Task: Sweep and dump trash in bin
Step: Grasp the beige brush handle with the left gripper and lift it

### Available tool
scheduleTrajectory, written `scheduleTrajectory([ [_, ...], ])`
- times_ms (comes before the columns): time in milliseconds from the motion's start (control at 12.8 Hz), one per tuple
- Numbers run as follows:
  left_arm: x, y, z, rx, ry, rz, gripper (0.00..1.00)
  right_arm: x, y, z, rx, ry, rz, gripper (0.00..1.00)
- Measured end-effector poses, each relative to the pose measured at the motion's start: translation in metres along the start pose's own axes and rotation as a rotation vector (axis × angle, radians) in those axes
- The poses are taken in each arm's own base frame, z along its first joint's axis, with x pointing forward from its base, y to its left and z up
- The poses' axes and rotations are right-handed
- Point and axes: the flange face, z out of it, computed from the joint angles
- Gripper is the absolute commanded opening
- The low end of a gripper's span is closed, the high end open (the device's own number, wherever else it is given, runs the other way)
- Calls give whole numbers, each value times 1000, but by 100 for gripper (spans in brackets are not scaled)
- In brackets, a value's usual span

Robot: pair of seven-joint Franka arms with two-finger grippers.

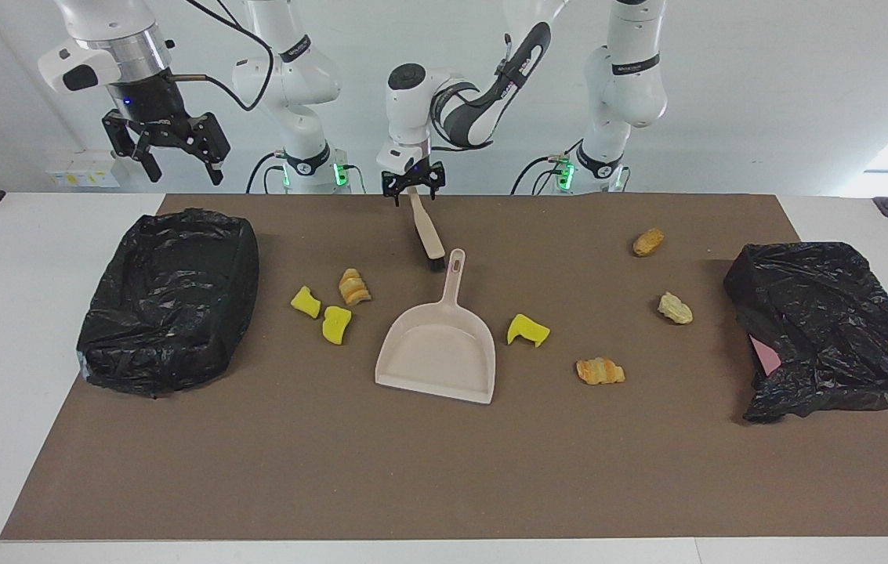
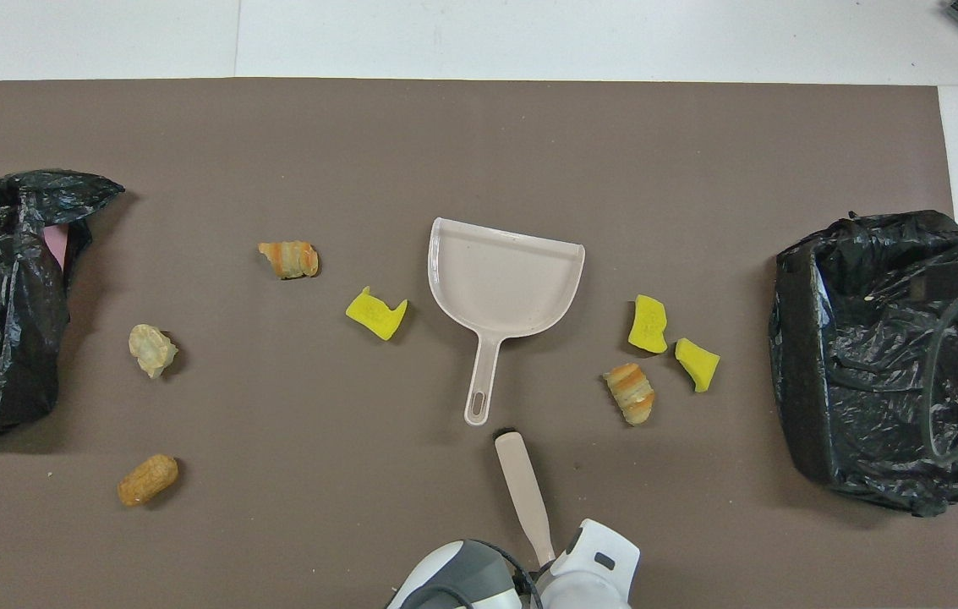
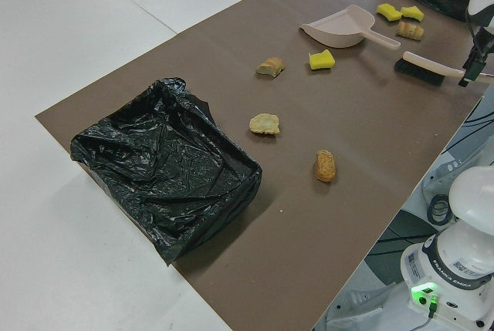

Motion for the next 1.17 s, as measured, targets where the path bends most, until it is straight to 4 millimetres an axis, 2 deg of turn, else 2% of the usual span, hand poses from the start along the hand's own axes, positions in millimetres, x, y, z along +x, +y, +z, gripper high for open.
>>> scheduleTrajectory([
  [389,0,-1,-6,-5,-2,-2,0,0,0,0,0,0,0,100],
  [545,6,-7,-9,26,-20,-30,0,0,0,0,0,0,0,100],
  [935,50,-62,-50,225,-96,-192,0,0,0,0,0,0,0,100],
  [1168,92,-93,-52,310,-133,-293,0,0,0,0,0,0,0,100],
])
